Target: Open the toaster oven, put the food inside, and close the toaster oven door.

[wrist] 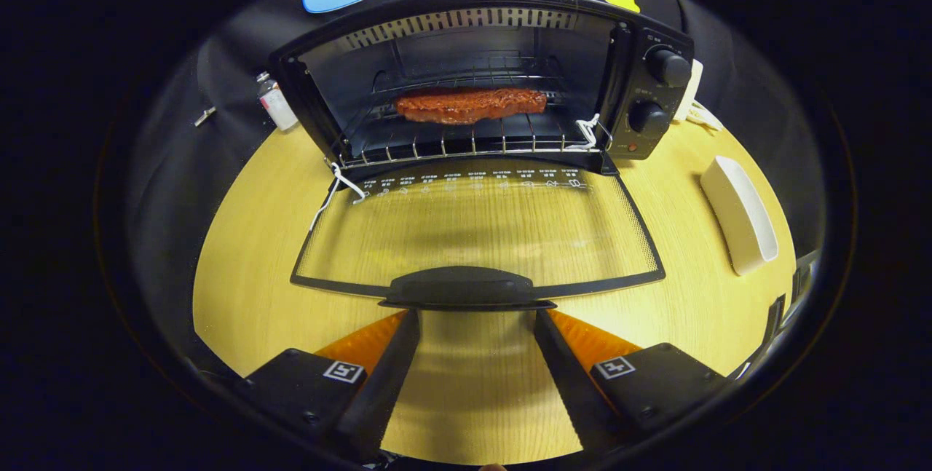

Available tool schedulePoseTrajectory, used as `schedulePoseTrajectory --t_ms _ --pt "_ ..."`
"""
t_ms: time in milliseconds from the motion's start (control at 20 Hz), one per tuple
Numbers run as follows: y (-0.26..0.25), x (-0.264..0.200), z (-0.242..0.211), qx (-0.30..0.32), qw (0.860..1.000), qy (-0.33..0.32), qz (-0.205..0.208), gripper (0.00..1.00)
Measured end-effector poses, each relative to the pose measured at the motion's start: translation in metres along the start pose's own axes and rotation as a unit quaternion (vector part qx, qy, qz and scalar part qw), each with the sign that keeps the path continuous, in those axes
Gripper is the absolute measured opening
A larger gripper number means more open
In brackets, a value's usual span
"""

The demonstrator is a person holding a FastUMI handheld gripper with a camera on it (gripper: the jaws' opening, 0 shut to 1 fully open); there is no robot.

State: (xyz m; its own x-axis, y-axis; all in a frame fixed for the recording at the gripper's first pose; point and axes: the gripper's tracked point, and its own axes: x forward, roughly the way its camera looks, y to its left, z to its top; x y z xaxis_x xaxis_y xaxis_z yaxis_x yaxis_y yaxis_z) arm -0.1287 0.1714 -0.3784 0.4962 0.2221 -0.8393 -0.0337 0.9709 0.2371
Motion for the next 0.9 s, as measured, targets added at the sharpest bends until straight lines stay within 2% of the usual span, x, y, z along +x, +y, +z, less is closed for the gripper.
schedulePoseTrajectory --t_ms 300,500,650,900 --pt "0.002 -0.037 0.024 0.01 0.999 -0.036 0.012 0.98" --pt "0.007 -0.065 0.051 0.018 0.996 -0.088 0.019 0.98" --pt "0.01 -0.085 0.077 -0.005 0.99 -0.14 0.014 0.98" --pt "0.009 -0.102 0.108 -0.009 0.985 -0.173 0.012 0.99"
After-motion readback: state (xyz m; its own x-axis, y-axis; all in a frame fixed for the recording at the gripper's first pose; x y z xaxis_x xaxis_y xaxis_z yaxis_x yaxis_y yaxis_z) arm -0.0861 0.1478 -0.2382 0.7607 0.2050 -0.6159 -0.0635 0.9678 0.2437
